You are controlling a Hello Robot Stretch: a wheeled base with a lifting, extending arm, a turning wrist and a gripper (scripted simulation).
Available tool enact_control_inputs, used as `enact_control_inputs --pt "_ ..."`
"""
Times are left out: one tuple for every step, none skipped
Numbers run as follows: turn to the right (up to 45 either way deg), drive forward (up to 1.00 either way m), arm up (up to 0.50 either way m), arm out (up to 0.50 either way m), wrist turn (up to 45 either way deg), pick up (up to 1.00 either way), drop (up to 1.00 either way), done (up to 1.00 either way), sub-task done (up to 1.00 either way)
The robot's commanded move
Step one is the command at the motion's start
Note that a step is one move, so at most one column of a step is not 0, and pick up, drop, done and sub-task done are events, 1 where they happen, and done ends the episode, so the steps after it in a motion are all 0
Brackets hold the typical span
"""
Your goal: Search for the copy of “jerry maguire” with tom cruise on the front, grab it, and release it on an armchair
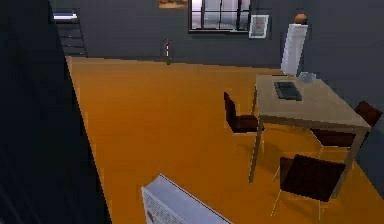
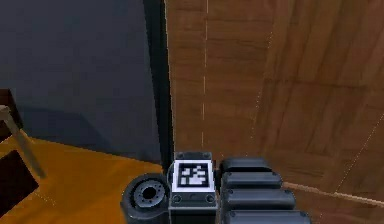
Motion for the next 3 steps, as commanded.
enact_control_inputs --pt "0.0 0.05 0.0 0.0 0.0 0.0 0.0 0.0 0.0" --pt "12.0 0.0 0.0 0.0 0.0 0.0 0.0 0.0 0.0" --pt "3.0 0.0 0.0 0.0 0.0 0.0 0.0 0.0 0.0"
